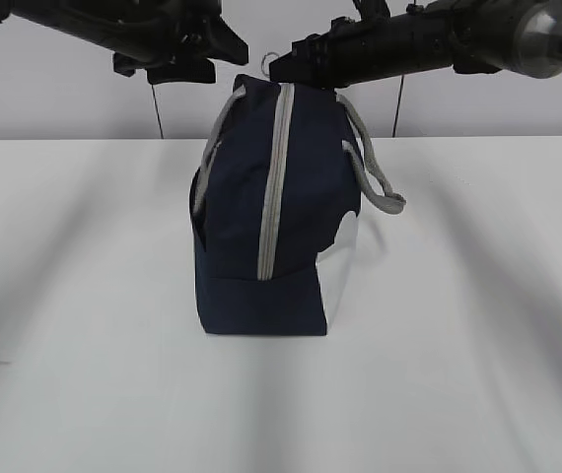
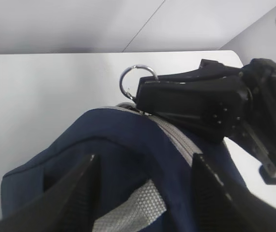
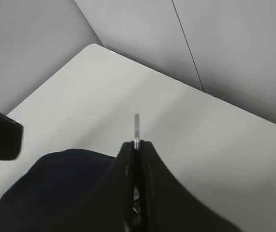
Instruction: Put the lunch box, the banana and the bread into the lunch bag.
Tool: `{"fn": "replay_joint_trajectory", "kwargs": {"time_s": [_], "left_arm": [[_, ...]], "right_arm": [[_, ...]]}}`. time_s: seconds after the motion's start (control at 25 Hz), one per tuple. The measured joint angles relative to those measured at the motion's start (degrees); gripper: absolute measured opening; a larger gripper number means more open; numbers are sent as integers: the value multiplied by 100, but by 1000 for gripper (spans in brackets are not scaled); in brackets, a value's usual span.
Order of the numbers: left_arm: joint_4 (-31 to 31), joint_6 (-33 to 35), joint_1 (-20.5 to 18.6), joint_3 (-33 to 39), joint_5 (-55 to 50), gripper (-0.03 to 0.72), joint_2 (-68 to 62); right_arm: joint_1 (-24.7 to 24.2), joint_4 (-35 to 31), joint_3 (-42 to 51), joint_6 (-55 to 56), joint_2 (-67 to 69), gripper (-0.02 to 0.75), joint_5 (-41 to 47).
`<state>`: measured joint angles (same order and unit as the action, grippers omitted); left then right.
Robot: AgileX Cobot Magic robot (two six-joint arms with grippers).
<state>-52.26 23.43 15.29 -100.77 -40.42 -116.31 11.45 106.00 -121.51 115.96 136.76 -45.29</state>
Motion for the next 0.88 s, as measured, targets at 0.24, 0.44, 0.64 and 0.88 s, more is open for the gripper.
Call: {"fn": "replay_joint_trajectory", "kwargs": {"time_s": [0.24, 0.44, 0.64, 0.88], "left_arm": [[23, -189, 49, -161, -67, 426, -403], [23, -202, 193, -172, 96, 426, -418], [44, -202, 254, -172, 133, 375, -428], [54, -202, 254, -172, 135, 136, -428]], "right_arm": [[0, 0, 0, 0, 0, 6, -9], [0, 0, 0, 0, 0, 6, -9], [0, 0, 0, 0, 0, 6, -9], [0, 0, 0, 0, 0, 6, -9]]}}
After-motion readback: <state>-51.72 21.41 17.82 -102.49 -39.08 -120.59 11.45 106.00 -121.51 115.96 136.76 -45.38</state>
